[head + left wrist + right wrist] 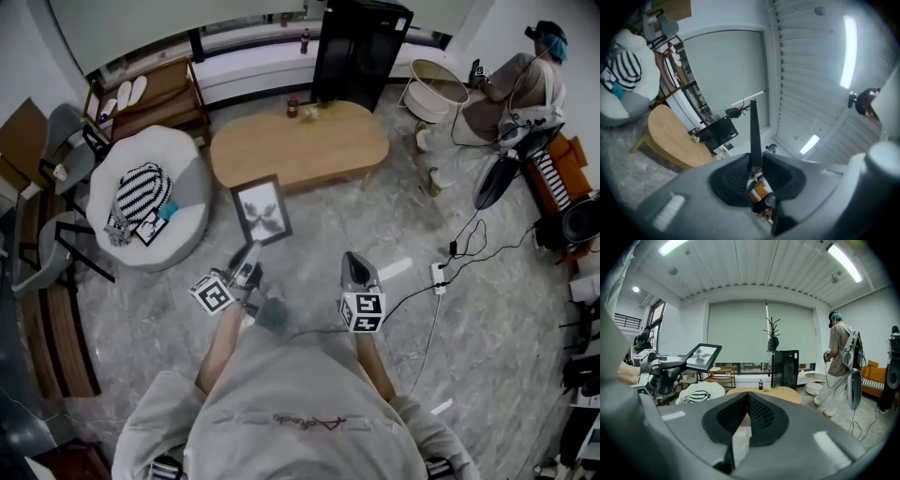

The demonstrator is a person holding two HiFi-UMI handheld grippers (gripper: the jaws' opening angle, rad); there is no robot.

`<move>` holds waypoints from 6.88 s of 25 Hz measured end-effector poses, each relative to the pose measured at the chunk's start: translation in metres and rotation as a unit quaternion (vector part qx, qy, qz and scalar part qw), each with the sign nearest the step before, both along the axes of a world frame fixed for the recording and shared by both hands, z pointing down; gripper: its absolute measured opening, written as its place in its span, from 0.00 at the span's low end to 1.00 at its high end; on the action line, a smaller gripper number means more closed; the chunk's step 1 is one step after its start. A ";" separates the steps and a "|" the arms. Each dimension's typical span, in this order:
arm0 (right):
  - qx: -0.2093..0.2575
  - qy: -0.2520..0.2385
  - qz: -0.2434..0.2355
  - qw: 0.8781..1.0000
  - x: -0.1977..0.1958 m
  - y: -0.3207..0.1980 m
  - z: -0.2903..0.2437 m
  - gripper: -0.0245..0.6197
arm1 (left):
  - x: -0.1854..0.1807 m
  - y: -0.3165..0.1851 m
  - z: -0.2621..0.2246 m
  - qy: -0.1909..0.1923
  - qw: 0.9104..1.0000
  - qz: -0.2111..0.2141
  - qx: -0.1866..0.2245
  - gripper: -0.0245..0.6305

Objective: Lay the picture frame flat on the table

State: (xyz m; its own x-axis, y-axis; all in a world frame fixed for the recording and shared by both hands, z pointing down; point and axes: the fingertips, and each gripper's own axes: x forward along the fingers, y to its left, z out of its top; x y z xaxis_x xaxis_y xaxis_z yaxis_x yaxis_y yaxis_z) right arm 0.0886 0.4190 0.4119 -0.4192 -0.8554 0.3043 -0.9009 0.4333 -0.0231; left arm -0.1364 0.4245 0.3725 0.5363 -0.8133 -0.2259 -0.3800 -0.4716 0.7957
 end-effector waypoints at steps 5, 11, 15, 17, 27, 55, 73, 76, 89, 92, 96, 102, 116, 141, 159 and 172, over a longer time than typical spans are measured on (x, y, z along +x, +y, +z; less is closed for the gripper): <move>-0.002 0.000 0.003 1.000 -0.011 -0.038 -0.002 0.05 | -0.013 -0.036 -0.002 0.002 1.000 0.001 -0.002 0.14; -0.007 0.000 0.009 1.000 -0.030 -0.083 -0.004 0.04 | -0.034 -0.083 -0.002 0.003 1.000 0.004 -0.012 0.14; -0.008 0.002 0.016 1.000 -0.037 -0.116 -0.008 0.05 | -0.044 -0.117 -0.003 0.004 1.000 0.007 -0.012 0.14; -0.006 0.002 0.018 1.000 -0.040 -0.129 -0.009 0.05 | -0.047 -0.132 -0.003 0.002 1.000 0.009 -0.010 0.14; -0.005 0.004 0.022 1.000 -0.060 -0.193 -0.009 0.04 | -0.064 -0.201 -0.004 0.006 1.000 0.019 -0.007 0.14; -0.012 0.008 0.044 0.999 -0.073 -0.256 0.007 0.04 | -0.077 -0.277 0.004 0.003 0.999 0.045 -0.005 0.14; -0.028 0.005 0.050 0.998 -0.066 -0.247 0.018 0.05 | -0.072 -0.275 0.017 -0.003 0.999 0.048 -0.020 0.14; -0.025 0.004 0.047 0.999 -0.065 -0.255 0.019 0.05 | -0.071 -0.282 0.016 -0.003 0.999 0.046 -0.016 0.14; -0.024 -0.001 0.052 0.998 -0.067 -0.285 0.023 0.04 | -0.063 -0.316 0.020 -0.012 0.998 0.057 -0.024 0.14; -0.023 0.002 0.052 0.998 -0.062 -0.296 0.022 0.05 | -0.055 -0.329 0.016 -0.009 0.998 0.061 -0.017 0.14; -0.022 0.006 0.053 0.998 -0.052 -0.318 0.023 0.05 | -0.043 -0.350 0.016 -0.002 0.997 0.071 -0.014 0.14; -0.023 0.006 0.053 0.998 -0.042 -0.361 0.022 0.05 | -0.034 -0.392 0.019 -0.008 0.997 0.073 -0.018 0.14; -0.032 0.008 0.045 0.998 -0.007 -0.462 0.015 0.05 | 0.006 -0.490 0.012 -0.002 0.997 0.071 -0.029 0.14; -0.029 0.007 0.011 1.000 0.059 -0.626 0.011 0.05 | 0.075 -0.645 0.001 -0.002 0.999 0.043 -0.018 0.14; -0.053 0.008 -0.009 0.999 0.076 -0.669 0.036 0.04 | 0.101 -0.691 0.019 -0.005 0.999 0.042 -0.034 0.14; -0.085 -0.001 -0.015 0.996 0.074 -0.670 0.064 0.05 | 0.107 -0.690 0.047 -0.008 0.996 0.049 -0.071 0.14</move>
State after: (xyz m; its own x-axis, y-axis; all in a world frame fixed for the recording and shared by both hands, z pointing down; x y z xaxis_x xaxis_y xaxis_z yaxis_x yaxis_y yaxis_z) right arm 0.1623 -0.2508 0.4758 -0.4450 -0.7786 0.4425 -0.8872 0.4504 -0.0996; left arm -0.0291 -0.2658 0.4191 0.6172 -0.7801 -0.1029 -0.3510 -0.3900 0.8513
